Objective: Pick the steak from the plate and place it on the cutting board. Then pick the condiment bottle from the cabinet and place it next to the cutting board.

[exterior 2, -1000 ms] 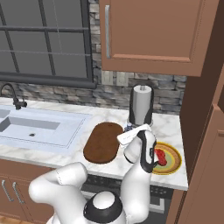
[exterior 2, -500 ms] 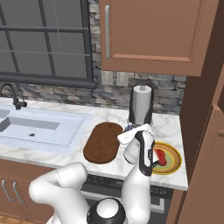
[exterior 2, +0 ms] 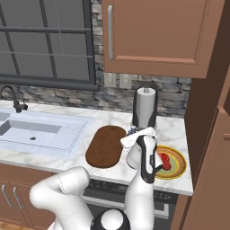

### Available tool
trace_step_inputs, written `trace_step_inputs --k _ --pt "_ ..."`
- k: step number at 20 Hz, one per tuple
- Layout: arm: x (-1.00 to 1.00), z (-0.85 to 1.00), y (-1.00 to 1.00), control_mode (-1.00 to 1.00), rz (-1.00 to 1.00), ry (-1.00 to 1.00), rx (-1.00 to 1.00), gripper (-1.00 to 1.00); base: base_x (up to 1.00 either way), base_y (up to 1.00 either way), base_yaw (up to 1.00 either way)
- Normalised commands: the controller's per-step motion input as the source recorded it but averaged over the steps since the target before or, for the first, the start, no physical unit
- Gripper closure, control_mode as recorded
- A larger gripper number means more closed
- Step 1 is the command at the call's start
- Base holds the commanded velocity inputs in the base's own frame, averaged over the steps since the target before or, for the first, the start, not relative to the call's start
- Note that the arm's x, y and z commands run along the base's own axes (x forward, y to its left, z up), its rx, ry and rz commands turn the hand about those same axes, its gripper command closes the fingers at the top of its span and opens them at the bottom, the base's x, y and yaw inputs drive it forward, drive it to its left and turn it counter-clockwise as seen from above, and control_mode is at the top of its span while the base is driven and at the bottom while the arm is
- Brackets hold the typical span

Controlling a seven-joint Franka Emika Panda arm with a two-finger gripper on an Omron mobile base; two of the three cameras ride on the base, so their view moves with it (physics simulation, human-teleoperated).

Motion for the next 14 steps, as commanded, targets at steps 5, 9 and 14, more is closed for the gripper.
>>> trace_step_inputs --k 5,9,14 --pt "0.0 -0.05 0.0 -1.0 0.0 0.0 0.0 -1.0 0.0 0.0 0.0" --pt "0.0 0.0 -0.03 -1.0 0.0 0.0 0.0 -1.0 0.0 0.0 0.0" --pt "0.0 0.0 -0.1 -1.0 0.0 0.0 0.0 -1.0 0.0 0.0 0.0"
